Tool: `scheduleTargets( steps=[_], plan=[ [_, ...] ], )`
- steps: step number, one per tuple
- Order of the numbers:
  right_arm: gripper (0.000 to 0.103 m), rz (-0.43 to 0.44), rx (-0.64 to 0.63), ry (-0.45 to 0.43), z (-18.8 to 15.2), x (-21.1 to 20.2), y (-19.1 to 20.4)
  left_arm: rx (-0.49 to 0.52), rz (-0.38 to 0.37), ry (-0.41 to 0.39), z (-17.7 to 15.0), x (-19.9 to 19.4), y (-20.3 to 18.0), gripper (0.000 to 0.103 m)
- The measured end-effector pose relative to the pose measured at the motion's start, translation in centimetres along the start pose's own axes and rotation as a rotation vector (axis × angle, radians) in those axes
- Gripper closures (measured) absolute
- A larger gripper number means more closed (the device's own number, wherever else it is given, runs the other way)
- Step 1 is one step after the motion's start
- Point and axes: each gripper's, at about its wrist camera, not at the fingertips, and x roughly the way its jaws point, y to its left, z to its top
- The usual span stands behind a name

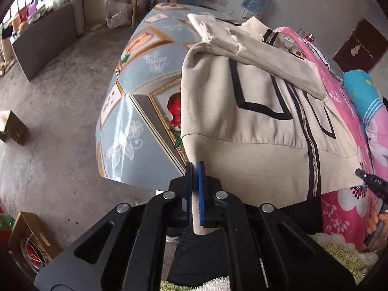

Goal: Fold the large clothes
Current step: 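Grasp the jacket hem with the left gripper while the right gripper grasps the hem, then lift the held hem with both grippers and fold it over the sleeves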

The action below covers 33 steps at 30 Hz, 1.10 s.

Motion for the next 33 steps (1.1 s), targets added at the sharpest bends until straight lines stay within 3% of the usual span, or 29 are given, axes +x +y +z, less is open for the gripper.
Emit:
scheduleTargets(
  steps=[3, 5, 7, 13, 15, 17, 21, 26, 33],
  plan=[
    [0.095, -0.037, -0.038, 0.029, -0.1, 1.1, 0.1, -0.05, -0.059, 0.043, 0.2, 0.9, 1.1, 0.097],
    [0.087, -0.038, -0.044, 0.049, -0.2, 1.5, -0.1, -0.048, -0.07, 0.06, 0.1, 0.8, 1.4, 0.096],
    [0.08, -0.04, -0.043, 0.067, -0.4, 2.1, -0.3, -0.044, -0.072, 0.067, -0.2, 0.8, 1.4, 0.095],
    [0.074, -0.044, -0.062, 0.061, -0.7, 2.5, 0.1, -0.039, -0.054, 0.11, -1.3, 1.5, 0.8, 0.09],
    [0.082, -0.056, -0.066, 0.045, -0.9, 2.3, 0.2, -0.028, -0.043, 0.11, -1.6, 1.5, 0.5, 0.09],
    [0.096, -0.043, -0.06, 0.041, -1.0, 1.9, 0.0, -0.006, -0.03, 0.096, -1.8, 1.0, 0.1, 0.096],
    [0.098, 0.006, -0.058, -0.002, -0.2, -0.4, 0.5, 0.018, -0.065, 0.027, -1.2, -1.6, -0.9, 0.099],
    [0.098, 0.077, -0.053, -0.082, 2.9, -2.7, 1.7, -0.003, -0.189, -0.077, 1.9, -4.7, -1.6, 0.099],
    [0.098, 0.148, -0.017, -0.154, 10.9, -0.6, 3.5, -0.046, -0.216, -0.152, 10.1, -3.4, -1.5, 0.099]
  ],
)
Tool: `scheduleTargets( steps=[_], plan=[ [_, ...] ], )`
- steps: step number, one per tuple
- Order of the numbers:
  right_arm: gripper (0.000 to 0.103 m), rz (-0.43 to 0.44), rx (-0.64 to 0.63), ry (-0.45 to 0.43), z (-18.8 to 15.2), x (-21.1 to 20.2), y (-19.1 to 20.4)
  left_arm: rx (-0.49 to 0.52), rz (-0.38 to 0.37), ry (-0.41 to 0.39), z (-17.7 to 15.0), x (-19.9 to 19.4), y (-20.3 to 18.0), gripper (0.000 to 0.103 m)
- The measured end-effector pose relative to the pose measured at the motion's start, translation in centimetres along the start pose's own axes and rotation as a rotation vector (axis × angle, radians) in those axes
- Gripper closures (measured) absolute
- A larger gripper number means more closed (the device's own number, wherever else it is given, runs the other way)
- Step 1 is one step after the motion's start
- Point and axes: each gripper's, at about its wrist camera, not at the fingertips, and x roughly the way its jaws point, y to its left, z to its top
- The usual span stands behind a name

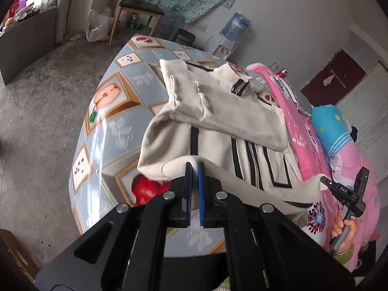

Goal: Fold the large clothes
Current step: 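Lift the held hem with both grippers and fold it over the sleeves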

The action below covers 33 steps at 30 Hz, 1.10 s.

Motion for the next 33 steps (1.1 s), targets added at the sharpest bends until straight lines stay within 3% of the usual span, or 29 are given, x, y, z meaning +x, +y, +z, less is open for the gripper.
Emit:
scheduleTargets(
  steps=[3, 5, 6, 7, 8, 11, 13, 19, 24, 27, 33],
  plan=[
    [0.097, 0.044, 0.078, 0.019, 3.1, 3.8, -0.6, -0.008, 0.027, 0.004, 3.0, 2.9, 0.6, 0.098],
    [0.095, 0.061, 0.129, 0.061, 4.2, 7.0, -1.3, -0.009, 0.111, -0.013, 4.3, 4.8, 1.3, 0.094],
    [0.093, 0.064, 0.153, 0.085, 4.4, 8.4, -1.7, -0.017, 0.166, -0.014, 4.8, 5.6, 1.8, 0.086],
    [0.079, 0.054, 0.181, 0.106, 4.5, 9.5, -2.2, -0.034, 0.194, -0.006, 5.1, 6.1, 2.4, 0.077],
    [0.065, 0.044, 0.203, 0.113, 4.4, 10.0, -2.7, -0.06, 0.196, -0.001, 5.2, 6.3, 3.1, 0.077],
    [0.049, 0.085, 0.237, 0.082, 3.5, 9.3, -3.8, -0.097, 0.164, -0.008, 4.6, 5.4, 4.3, 0.076],
    [0.043, 0.086, 0.236, 0.069, 2.4, 8.0, -4.4, -0.09, 0.164, 0.001, 3.5, 4.8, 4.6, 0.072],
    [0.043, 0.108, 0.266, 0.117, -1.7, 5.4, -6.0, -0.131, 0.056, 0.095, -1.2, 4.6, 4.7, 0.057],
    [0.043, 0.107, 0.3, 0.165, -3.7, 6.5, -6.6, -0.288, -0.024, 0.157, -3.4, 7.0, 6.0, 0.054],
    [0.043, 0.131, 0.34, 0.136, -3.5, 7.2, -6.8, -0.403, -0.063, 0.124, -3.2, 7.5, 7.3, 0.053],
    [0.043, 0.128, 0.476, 0.046, -3.2, 8.4, -7.5, -0.482, -0.081, 0.06, -2.1, 8.5, 7.4, 0.04]
  ],
)
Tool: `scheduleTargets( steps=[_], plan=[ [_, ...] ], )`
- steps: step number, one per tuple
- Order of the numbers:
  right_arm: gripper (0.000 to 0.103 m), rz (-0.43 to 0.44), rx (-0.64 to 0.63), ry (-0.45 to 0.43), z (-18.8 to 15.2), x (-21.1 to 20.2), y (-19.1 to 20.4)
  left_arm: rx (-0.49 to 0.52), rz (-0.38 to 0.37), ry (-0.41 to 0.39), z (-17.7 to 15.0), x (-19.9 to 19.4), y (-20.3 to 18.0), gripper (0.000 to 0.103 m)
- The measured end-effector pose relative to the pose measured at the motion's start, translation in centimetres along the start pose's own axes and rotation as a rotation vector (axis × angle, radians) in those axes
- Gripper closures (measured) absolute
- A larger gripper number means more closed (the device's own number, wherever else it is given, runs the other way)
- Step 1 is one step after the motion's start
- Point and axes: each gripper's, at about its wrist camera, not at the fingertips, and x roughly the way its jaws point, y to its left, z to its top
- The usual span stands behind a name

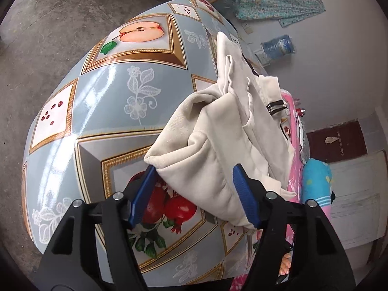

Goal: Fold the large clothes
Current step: 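Lift the held hem with both grippers and fold it over the sleeves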

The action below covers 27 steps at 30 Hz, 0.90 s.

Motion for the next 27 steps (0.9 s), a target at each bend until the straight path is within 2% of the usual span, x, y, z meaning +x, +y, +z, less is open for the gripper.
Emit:
scheduleTargets(
  steps=[3, 5, 6, 7, 8, 9, 10, 11, 13, 15, 17, 20, 23, 27],
  plan=[
    [0.043, -0.021, 0.01, -0.069, -0.6, 0.2, 0.5, -0.013, 0.016, -0.046, -0.1, 0.2, -0.6, 0.039],
    [0.043, -0.07, -0.037, -0.105, -1.1, 0.5, 1.5, -0.021, 0.036, -0.086, -0.3, 0.3, -1.0, 0.04],
    [0.043, -0.111, -0.081, -0.126, -1.4, 0.7, 2.2, 0.002, 0.068, -0.103, -0.4, 0.4, -1.4, 0.042],
    [0.049, -0.168, -0.13, -0.144, -1.6, 0.9, 3.0, 0.041, 0.124, -0.121, -0.5, 0.6, -1.9, 0.054],
    [0.058, -0.23, -0.192, -0.159, -1.7, 1.1, 3.8, 0.09, 0.192, -0.137, -0.6, 0.8, -2.5, 0.059],
    [0.062, -0.267, -0.24, -0.167, -1.9, 1.2, 4.3, 0.15, 0.248, -0.15, -0.9, 1.1, -3.2, 0.068],
    [0.07, -0.298, -0.282, -0.177, -2.1, 1.2, 4.9, 0.216, 0.288, -0.163, -1.2, 1.2, -4.0, 0.075],
    [0.081, -0.316, -0.313, -0.186, -2.2, 0.9, 5.5, 0.302, 0.329, -0.178, -1.8, 1.3, -5.0, 0.077],
    [0.087, -0.318, -0.37, -0.206, -2.1, -0.2, 6.3, 0.482, 0.408, -0.233, -3.3, 0.8, -7.2, 0.085],
    [0.09, -0.32, -0.421, -0.232, -2.3, -1.4, 7.1, 0.621, 0.46, -0.297, -5.1, -0.2, -9.2, 0.089],
    [0.091, -0.312, -0.46, -0.25, -2.6, -2.7, 7.7, 0.673, 0.458, -0.344, -6.3, -1.6, -10.5, 0.091],
    [0.091, -0.289, -0.475, -0.266, -3.3, -4.7, 8.3, 0.69, 0.413, -0.376, -7.0, -4.1, -12.0, 0.092],
    [0.092, -0.267, -0.477, -0.263, -3.9, -6.2, 8.6, 0.695, 0.376, -0.365, -7.9, -6.3, -12.3, 0.092],
    [0.092, -0.226, -0.448, -0.238, -5.0, -8.7, 7.4, 0.672, 0.377, -0.316, -9.5, -8.7, -10.8, 0.092]
  ],
)
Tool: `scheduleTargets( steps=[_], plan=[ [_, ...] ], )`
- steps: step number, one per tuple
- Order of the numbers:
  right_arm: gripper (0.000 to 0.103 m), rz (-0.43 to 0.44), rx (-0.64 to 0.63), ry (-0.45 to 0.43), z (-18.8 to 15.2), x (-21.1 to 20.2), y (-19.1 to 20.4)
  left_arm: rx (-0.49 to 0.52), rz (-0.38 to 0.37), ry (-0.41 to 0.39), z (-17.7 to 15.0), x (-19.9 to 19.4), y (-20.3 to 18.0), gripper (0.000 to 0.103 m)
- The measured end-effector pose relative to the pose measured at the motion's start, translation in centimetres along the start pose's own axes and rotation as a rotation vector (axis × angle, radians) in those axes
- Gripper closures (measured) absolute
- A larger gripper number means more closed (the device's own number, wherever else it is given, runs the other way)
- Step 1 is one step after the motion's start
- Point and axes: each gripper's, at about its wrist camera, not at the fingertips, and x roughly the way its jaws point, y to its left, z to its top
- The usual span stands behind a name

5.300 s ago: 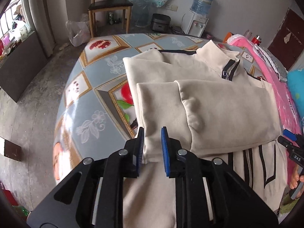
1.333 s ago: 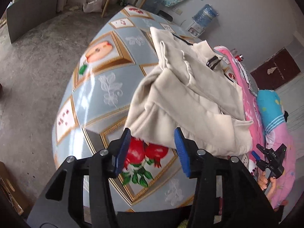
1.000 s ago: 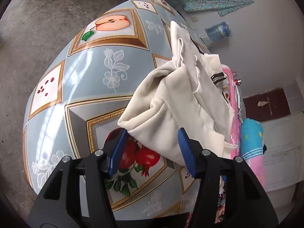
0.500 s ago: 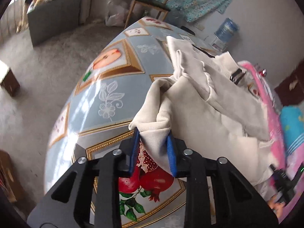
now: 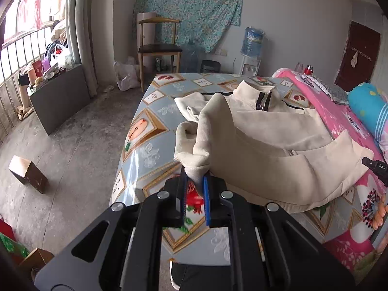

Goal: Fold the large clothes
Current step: 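Lift the held hem with both grippers and fold it over the sleeves, then grasp the jacket hem again with both grippers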

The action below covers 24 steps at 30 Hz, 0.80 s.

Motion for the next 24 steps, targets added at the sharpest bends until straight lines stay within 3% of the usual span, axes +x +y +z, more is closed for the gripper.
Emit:
scheduleTargets(
  steps=[2, 4, 8, 10, 13, 16, 18, 20, 24],
  plan=[
    [0.09, 0.024, 0.007, 0.04, -0.7, 0.1, -1.2, -0.046, -0.003, 0.059, -1.6, 0.1, 1.7, 0.091],
    [0.086, 0.03, 0.048, 0.113, -1.6, 1.6, -2.9, -0.088, 0.006, 0.137, -3.5, 1.6, 3.5, 0.081],
    [0.077, -0.017, 0.174, 0.201, -2.9, 3.1, -5.8, -0.153, 0.159, 0.238, -6.0, 3.4, 7.3, 0.081],
    [0.072, -0.071, 0.155, 0.173, -3.1, 2.3, -5.5, -0.2, 0.153, 0.223, -6.0, 2.4, 9.0, 0.074],
    [0.055, -0.15, 0.097, 0.097, -2.7, 0.2, -4.4, -0.185, 0.182, 0.174, -5.0, 1.0, 9.3, 0.067],
    [0.053, -0.16, 0.022, 0.044, -1.9, -1.4, -2.7, -0.139, 0.124, 0.142, -3.5, 0.8, 7.3, 0.059],
    [0.044, -0.107, -0.032, 0.036, -1.4, -1.9, -1.1, -0.082, 0.07, 0.131, -2.9, 1.4, 5.0, 0.056],
    [0.043, -0.015, -0.078, 0.068, -1.2, -1.2, 1.1, -0.011, 0.032, 0.144, -2.6, 2.8, 2.3, 0.056],
    [0.043, 0.237, -0.142, 0.24, -2.6, 1.6, 6.0, 0.117, 0.042, 0.166, -2.4, 5.8, -1.9, 0.056]
  ],
)
